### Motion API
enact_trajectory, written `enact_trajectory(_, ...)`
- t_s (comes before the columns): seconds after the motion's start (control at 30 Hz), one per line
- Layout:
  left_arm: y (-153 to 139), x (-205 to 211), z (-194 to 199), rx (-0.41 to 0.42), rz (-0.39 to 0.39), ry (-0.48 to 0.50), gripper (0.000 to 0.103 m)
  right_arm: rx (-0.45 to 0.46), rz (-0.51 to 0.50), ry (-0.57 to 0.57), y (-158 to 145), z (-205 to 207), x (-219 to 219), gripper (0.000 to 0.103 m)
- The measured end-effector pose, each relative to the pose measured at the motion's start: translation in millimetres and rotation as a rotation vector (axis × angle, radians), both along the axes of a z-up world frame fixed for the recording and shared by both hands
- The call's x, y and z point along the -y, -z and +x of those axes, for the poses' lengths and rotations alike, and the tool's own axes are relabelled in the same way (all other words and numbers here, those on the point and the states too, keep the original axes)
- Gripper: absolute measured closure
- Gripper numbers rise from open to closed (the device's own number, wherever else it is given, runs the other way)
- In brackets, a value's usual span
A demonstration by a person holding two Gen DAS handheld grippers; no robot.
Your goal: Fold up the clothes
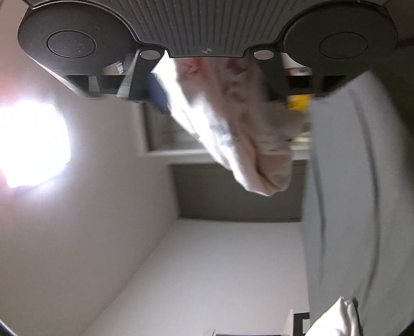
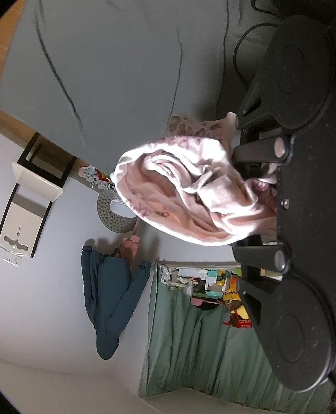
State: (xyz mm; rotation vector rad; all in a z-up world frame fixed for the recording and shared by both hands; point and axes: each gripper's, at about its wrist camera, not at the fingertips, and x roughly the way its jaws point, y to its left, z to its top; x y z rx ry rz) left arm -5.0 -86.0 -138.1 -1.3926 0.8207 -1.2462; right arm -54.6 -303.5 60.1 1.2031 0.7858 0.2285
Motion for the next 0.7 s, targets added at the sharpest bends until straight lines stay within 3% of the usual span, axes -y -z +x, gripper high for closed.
enact_trajectory(0.13, -21.7, -22.1, -1.7, 0.075, 0.102, -0.064, 0.081, 0.006, 0.007, -0.022, 15.2, 3.2, 0.2, 0.078)
enact_trajectory(0.27, -68.0, -47.0, -7.3, 0.248, 0.375, -0.180, 0.084, 0.011, -0.041, -0.053, 32.7, 18.2, -5.2, 0.077)
enact_trajectory(0.4, -100.8, -76.2, -0.1, 0.346, 0.586, -0.256, 0.084, 0.039, -0.016, -0.088, 63.9, 55.4, -17.4, 0.077)
enact_trajectory(0.57, -134.5, -118.3, 45.1, 0.411, 0.801, -0.330, 0.084, 0.084, 0.031, -0.117, 96.4, 119.2, -31.6, 0.077)
enact_trajectory(0.7, -156.4, -121.7, 103.1, 0.437, 0.924, -0.409, 0.084, 0.153, 0.031, -0.159, 103.9, 184.2, -41.1, 0.077)
